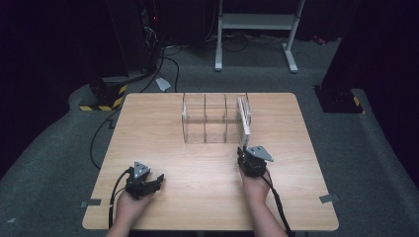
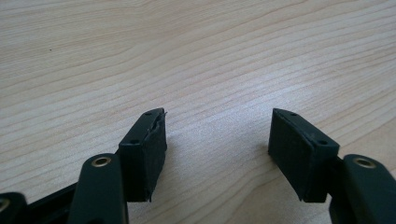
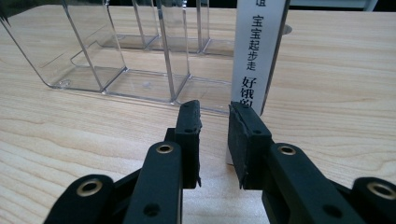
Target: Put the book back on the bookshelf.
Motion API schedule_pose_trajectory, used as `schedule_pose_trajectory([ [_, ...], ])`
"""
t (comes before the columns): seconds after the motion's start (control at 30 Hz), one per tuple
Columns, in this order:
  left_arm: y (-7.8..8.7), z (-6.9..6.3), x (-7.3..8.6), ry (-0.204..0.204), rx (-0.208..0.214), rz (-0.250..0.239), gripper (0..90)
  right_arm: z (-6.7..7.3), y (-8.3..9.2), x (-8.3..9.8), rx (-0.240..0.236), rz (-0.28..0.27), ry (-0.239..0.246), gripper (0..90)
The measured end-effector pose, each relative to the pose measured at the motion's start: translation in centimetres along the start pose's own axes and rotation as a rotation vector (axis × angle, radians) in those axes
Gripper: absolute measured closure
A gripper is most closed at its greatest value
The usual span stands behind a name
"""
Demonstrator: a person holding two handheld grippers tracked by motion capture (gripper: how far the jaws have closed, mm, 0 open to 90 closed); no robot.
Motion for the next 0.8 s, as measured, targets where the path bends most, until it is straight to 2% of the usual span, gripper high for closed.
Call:
schedule_pose_trajectory([
  [0.17, 0.0, 0.0, 0.0, -0.001, 0.000, 0.000, 37.0, 0.3, -0.1, -0.2, -0.009, -0.011, 0.006, 72.1],
  [0.3, 0.0, 0.0, 0.0, 0.001, 0.000, 0.000, 37.0, 0.3, 0.5, 0.1, -0.008, -0.015, 0.009, 71.8],
  [0.43, 0.0, 0.0, 0.0, 0.001, 0.000, 0.000, 37.0, 0.1, 0.9, 0.1, 0.009, -0.029, 0.021, 71.2],
  [0.8, 0.0, 0.0, 0.0, 0.001, 0.000, 0.001, 37.0, 0.0, 0.5, -0.5, 0.013, -0.028, 0.020, 71.4],
])
Point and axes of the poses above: each handheld gripper's, and its own axes: y roughly backward along the jaws, x roughly out of its underside, z roughly to its left, the point moved 1 cm from there along -y, roughly forward along the jaws, and after that the axes turned 9 degrees about -y, right-handed, at the moved point
